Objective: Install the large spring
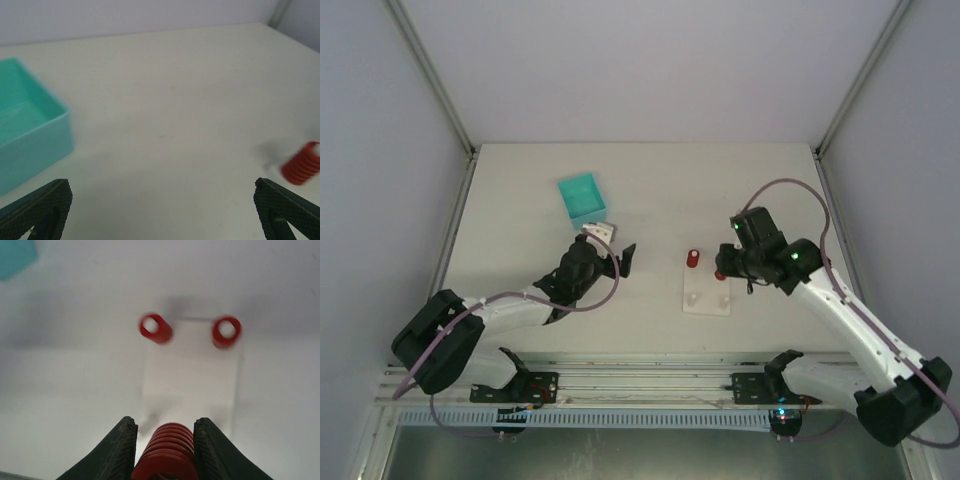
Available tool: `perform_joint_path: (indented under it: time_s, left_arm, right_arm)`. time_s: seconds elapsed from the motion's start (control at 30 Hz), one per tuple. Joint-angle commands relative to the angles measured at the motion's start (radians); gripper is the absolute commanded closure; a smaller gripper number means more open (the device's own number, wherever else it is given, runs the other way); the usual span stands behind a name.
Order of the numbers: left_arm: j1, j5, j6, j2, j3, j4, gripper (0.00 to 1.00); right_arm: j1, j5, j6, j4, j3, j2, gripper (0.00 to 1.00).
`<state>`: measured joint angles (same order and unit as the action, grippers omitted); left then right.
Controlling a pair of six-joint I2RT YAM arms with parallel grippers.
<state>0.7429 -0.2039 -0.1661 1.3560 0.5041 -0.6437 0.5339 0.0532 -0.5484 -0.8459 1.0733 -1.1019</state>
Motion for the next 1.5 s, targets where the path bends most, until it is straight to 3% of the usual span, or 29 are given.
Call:
perform_joint_path:
  time_s: [0.0, 0.27, 1.17, 1.23, 1.47]
  left_arm:
    - [-0.062, -0.031, -0.077, -0.02, 0.003, 0.073, 0.01]
    - [-0.074, -0.037, -0.074, -0.053, -0.029, 0.045, 0.01]
    - [-0.074, -0.007, -0.111, -0.09, -0.037, 0.035, 0.01]
    - [-0.073, -0.01, -0.111, -0.095, -0.041, 0.034, 0.01]
    - [-0.074, -0.03, -0.114, -0.123, -0.038, 0.08, 0.01]
  right_arm:
    - [0.003, 0.094, -0.076, -0.136, -0.1, 0.098, 1.0]
    - [0.011, 0.077, -0.148, -0.066, -0.254, 0.219, 1.0]
    - [0.015, 0.133, -0.107, 0.221, -0.41, 0.065, 1.0]
    - [0.016, 0.131, -0.11, 0.257, -0.428, 0.055, 0.94]
    - [0.015, 0.101, -0.121, 0.297, -0.455, 0.004, 0.58]
